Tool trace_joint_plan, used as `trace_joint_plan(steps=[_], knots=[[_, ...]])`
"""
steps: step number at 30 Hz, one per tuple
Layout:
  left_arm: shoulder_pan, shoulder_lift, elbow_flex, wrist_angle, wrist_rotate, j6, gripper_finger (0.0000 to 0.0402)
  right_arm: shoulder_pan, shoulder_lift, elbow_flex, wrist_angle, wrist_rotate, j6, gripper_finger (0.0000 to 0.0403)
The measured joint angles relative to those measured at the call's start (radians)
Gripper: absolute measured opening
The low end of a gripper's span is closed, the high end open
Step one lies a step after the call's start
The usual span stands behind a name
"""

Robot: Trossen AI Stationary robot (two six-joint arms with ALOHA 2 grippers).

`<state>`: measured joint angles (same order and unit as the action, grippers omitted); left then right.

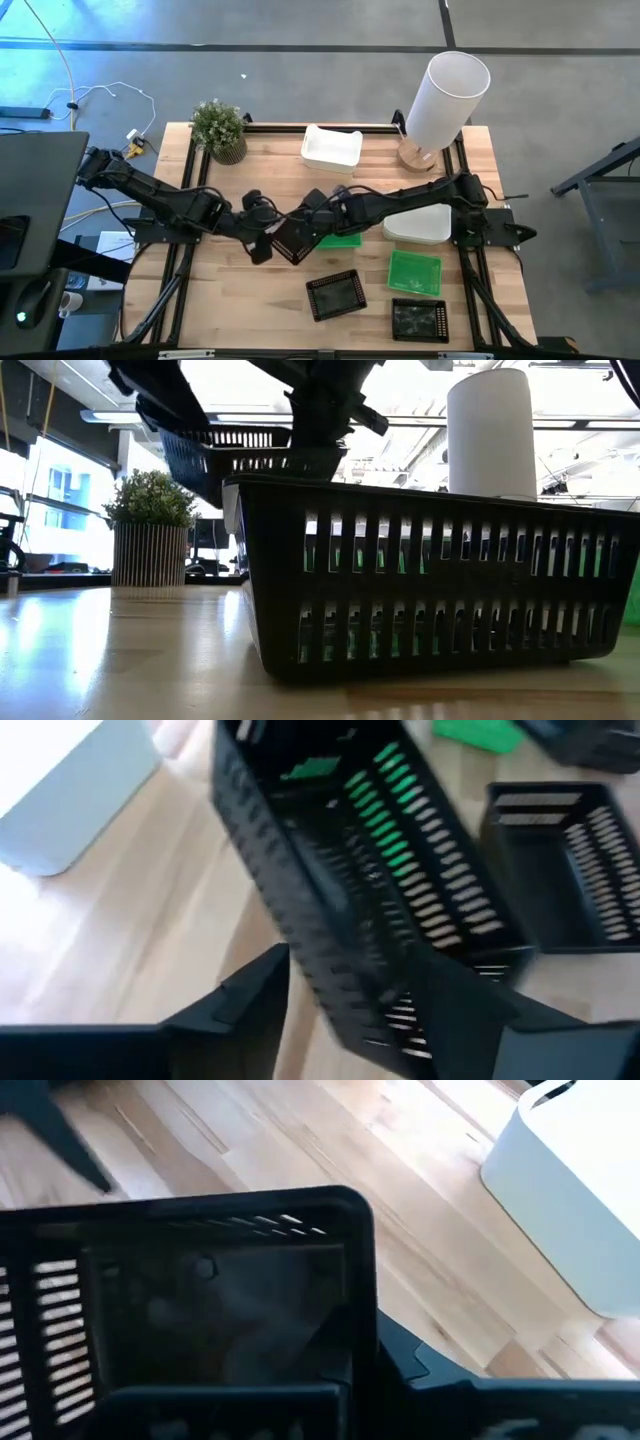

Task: Stack baskets by color
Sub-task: Stack the left black bin on the center black bin

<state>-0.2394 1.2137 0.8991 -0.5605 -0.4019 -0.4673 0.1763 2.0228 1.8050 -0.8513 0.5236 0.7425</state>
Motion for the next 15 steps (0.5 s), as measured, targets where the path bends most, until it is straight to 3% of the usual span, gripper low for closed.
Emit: trace_joint_plan(steps=[9, 15], knots=[[-0.007, 0.0, 0.025, -0.032, 0.134, 0.053, 0.0199, 0.037, -0.003, 0.0, -0.065, 0.021, 0.035, 0.0], [-0.025, 0.0, 0.025, -0.05, 0.139, 0.053, 0.0196, 0.095, -0.028, 0.0, -0.173, 0.076, 0.112, 0.0]])
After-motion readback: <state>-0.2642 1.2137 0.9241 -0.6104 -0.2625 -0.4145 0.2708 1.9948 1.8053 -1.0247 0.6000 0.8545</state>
